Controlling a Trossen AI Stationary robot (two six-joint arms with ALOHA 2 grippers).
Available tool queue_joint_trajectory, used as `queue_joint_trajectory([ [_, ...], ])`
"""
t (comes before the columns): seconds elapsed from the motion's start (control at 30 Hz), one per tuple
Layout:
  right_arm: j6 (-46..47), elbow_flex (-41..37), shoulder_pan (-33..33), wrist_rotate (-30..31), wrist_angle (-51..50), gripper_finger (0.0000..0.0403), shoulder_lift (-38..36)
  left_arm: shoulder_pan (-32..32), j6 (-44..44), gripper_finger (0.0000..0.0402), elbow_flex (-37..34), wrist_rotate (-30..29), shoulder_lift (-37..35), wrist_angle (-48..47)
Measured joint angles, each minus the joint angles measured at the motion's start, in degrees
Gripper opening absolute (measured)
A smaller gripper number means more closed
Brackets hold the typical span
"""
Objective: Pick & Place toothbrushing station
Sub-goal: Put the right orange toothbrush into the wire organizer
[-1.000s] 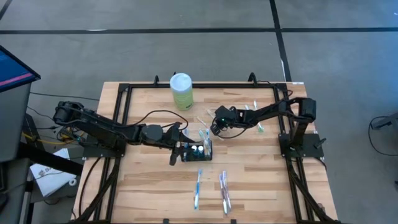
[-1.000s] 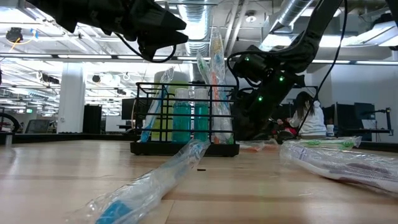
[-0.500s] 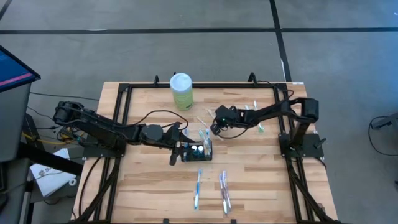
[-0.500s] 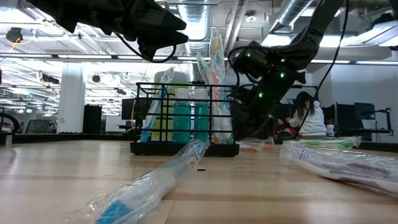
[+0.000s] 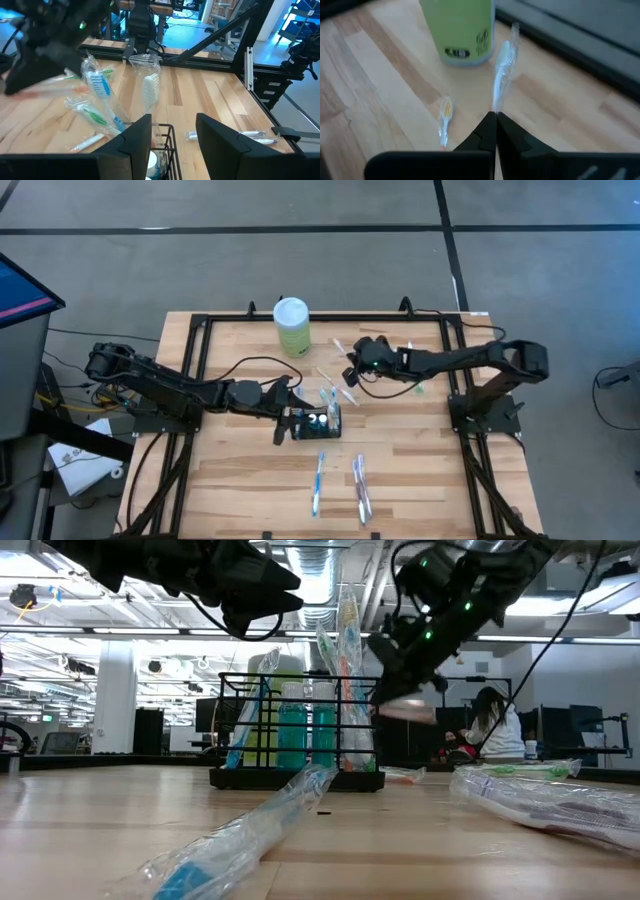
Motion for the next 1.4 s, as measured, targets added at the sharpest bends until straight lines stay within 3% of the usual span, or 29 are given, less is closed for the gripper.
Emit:
queue_joint_trajectory([
  [0.37,-4.86,0.02,4.99,3.02,2.94,0.0,-10.99,0.0,-0.62,0.015,-0.01,-0.07,0.01,3.19],
  [0.67,-11.14,0.04,12.18,2.91,9.63,0.0,-16.71,0.0,-0.33,0.015,-0.01,-1.78,0.01,13.15],
  [1.0,-15.62,0.04,17.81,2.84,14.73,0.0,-17.76,0.36,-0.24,0.015,-0.01,-8.5,0.01,19.19],
  [1.17,-17.98,0.04,20.21,1.45,18.36,0.0,-17.77,1.77,-0.22,0.015,-0.01,-8.23,0.01,23.94],
  [1.4,-19.53,0.04,22.5,0.93,21.63,0.0,-17.75,4.45,-0.23,0.015,-0.01,-3.05,0.01,28.69],
])
